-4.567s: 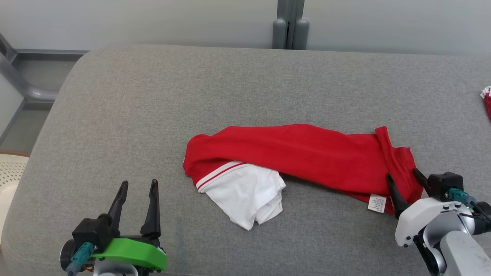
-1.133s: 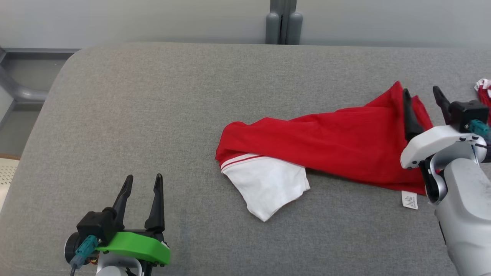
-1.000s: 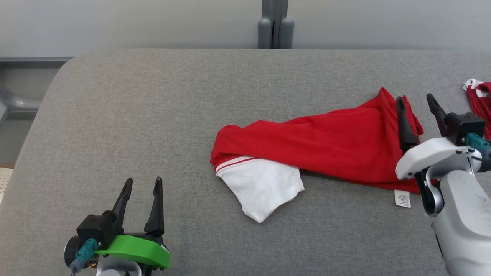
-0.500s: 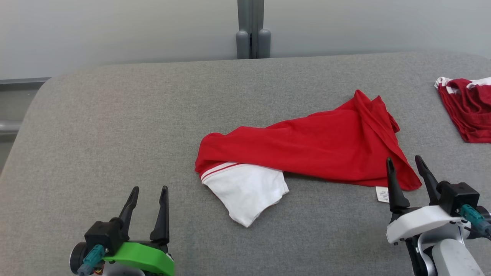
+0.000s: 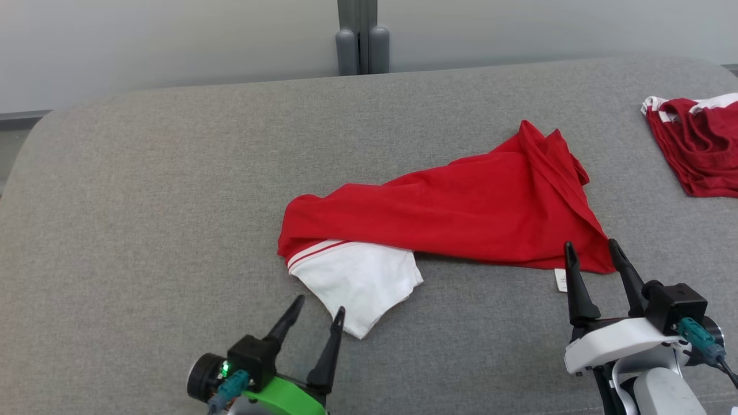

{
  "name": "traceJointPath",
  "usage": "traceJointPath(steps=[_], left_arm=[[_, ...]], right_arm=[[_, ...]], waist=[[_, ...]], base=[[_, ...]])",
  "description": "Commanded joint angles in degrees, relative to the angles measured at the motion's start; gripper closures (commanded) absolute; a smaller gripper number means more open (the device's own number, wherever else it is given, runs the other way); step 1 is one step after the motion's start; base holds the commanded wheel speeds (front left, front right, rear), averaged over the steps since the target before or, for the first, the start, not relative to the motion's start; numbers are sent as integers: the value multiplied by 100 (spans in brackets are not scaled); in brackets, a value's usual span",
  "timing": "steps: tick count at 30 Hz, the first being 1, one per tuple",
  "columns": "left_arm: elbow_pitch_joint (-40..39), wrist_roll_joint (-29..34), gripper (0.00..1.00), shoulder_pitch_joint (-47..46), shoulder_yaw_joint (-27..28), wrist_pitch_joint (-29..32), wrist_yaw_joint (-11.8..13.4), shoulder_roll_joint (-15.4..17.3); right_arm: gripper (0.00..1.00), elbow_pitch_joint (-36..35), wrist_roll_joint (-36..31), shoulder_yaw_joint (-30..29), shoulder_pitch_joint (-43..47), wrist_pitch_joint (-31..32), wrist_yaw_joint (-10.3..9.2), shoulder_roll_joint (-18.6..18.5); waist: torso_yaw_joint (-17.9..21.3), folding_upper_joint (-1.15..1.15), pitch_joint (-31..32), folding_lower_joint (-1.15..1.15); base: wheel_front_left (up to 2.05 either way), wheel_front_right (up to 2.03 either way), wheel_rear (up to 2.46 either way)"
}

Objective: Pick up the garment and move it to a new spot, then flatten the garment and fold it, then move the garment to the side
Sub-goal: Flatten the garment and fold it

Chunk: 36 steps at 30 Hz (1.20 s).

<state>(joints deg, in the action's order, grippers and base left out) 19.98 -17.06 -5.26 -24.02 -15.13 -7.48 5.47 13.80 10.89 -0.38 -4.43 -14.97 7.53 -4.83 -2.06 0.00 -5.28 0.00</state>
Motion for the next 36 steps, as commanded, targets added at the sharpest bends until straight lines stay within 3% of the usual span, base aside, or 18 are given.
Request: traceJointPath(steps=[1, 9, 20, 21, 22, 23, 24, 36], left_arm=[[53, -33, 0, -123, -163, 0, -1, 49], [562, -102, 0, -534, -1063, 0, 0, 169], [1181, -55, 0, -1000, -1062, 0, 0, 164], [1228, -72, 4, -1016, -1074, 0, 0, 157], [1282, -93, 49, -1047, -1094, 0, 0, 149], [1338, -115, 60, -1062, -1126, 0, 0, 146], [1377, -143, 100, -1096, -1149, 0, 0, 140], [701, -188, 100, -872, -791, 0, 1, 255]], right_arm=[[0, -21, -20, 10, -64, 0, -10, 7], [0, -33, -49, 16, -193, -9, -10, 84], [0, -36, -79, -55, -246, -22, -10, 146], [0, -38, -85, -62, -242, -23, -10, 147], [0, -44, -87, -71, -243, -22, -10, 151], [0, -51, -89, -78, -248, -23, -10, 154], [0, -60, -92, -85, -256, -24, -10, 158], [0, -23, -67, -197, -65, -26, -10, 174]], waist=[[63, 0, -78, 0], [270, 0, -304, 0], [504, 0, -506, 0], [515, 0, -512, 0], [525, 0, -519, 0], [532, 0, -525, 0], [537, 0, -531, 0], [210, 0, -351, 0]], base=[[0, 0, 0], [0, 0, 0], [0, 0, 0], [0, 0, 0], [0, 0, 0], [0, 0, 0], [0, 0, 0], [0, 0, 0]])
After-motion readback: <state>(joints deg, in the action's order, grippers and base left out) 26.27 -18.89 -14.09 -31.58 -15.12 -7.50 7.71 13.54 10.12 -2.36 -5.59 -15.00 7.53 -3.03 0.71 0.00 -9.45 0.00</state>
